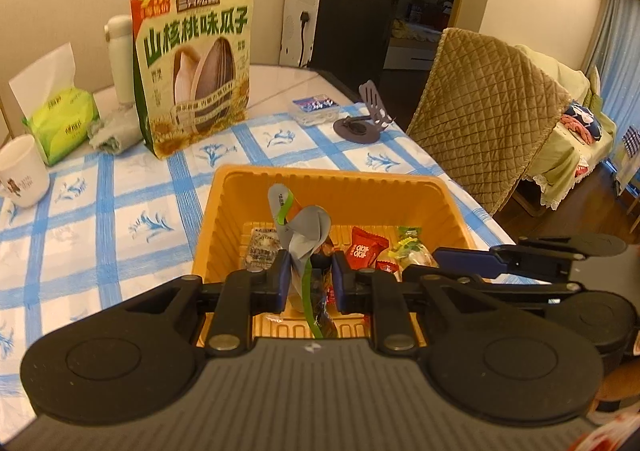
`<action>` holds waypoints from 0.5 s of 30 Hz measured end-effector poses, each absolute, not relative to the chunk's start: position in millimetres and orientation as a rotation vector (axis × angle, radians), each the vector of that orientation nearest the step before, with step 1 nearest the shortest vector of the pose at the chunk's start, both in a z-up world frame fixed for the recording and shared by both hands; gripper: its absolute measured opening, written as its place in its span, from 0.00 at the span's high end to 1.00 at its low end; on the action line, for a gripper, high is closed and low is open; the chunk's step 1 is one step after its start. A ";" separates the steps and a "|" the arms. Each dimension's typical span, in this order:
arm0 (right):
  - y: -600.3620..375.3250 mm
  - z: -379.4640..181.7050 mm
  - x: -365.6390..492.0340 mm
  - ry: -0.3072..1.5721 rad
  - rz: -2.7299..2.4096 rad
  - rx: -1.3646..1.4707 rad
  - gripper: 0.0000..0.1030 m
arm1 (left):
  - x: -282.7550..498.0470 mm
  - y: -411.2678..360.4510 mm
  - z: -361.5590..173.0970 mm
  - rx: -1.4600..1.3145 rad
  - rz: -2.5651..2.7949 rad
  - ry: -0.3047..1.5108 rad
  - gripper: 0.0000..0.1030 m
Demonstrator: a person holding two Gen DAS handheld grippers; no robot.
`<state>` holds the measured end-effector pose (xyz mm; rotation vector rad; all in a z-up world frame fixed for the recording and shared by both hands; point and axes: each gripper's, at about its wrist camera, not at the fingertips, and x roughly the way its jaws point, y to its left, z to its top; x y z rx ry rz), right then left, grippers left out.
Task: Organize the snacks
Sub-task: 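Carry both snacks over the orange tray and open both tools to drop them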
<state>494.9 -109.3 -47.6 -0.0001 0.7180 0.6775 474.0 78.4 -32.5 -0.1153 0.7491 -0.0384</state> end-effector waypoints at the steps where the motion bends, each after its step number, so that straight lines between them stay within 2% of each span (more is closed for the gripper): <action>1: -109.5 -49.3 496.4 0.723 0.674 0.001 0.72 | 476.2 78.6 -35.1 -0.119 -0.035 0.755 0.81; 15: -114.0 -63.7 506.7 0.765 0.645 0.019 0.73 | 500.2 72.2 -62.2 -0.121 -0.028 0.858 0.81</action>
